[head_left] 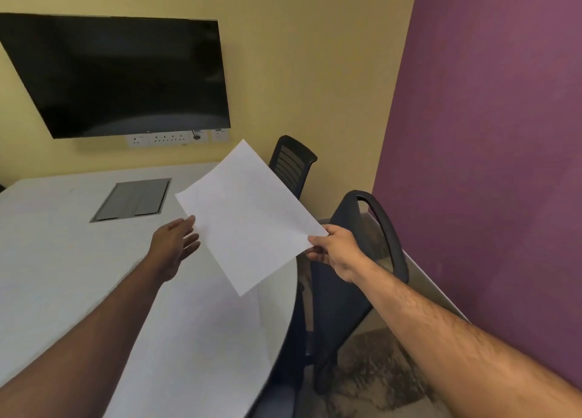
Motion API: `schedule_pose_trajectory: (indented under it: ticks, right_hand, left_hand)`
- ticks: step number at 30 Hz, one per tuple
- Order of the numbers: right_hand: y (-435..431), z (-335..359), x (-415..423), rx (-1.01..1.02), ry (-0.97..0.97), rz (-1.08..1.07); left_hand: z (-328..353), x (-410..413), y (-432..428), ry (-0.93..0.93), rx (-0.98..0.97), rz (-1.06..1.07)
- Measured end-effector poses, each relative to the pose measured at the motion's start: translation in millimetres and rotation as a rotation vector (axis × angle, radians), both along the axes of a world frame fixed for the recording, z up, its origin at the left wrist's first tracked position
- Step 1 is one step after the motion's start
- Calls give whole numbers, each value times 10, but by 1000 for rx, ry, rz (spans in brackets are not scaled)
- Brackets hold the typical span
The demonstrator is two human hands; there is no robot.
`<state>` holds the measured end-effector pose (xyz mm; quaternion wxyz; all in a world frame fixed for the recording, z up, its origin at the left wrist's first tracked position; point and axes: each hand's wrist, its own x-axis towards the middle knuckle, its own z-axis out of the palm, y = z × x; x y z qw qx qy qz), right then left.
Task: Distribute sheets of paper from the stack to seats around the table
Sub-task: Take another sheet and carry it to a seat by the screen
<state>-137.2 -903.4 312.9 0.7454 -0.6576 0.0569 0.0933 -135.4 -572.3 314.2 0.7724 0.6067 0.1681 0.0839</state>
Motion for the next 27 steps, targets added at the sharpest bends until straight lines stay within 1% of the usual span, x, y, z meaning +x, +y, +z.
schedule_pose_trajectory:
  ticks: [3,6,12,15,17,19,21,23,27]
  right_hand:
    - [-410,12,274,-4,12,45]
    - [-777,20,525,-19,38,73]
    - [-1302,141,1049,-79,47,157]
    - [-1484,157,1321,-115,29,210]
    - [-1579,146,1557,-135,11,223]
    - [-1650,121,1831,-142,-4,222]
    - [-1705,83,2125,-135,-8,221]
    - [-1740,34,2442,-144,-12,224]
    - [-1764,-59,3154,-215,-46,283]
  left_hand:
    - [27,215,-458,7,-6,3]
    - [65,372,-828,21,-14,62]
    - [88,613,-1384,30,52,156]
    - [123,717,-1588,34,63,164]
    - [105,833,-1681,18,55,203]
    - [53,1008,-1766,-1,87,241]
    - [-51,1242,-1853,-12,125,273]
    - [-170,1504,-1923,-9,117,304]
    - [-369,2052,-2005,5,120,405]
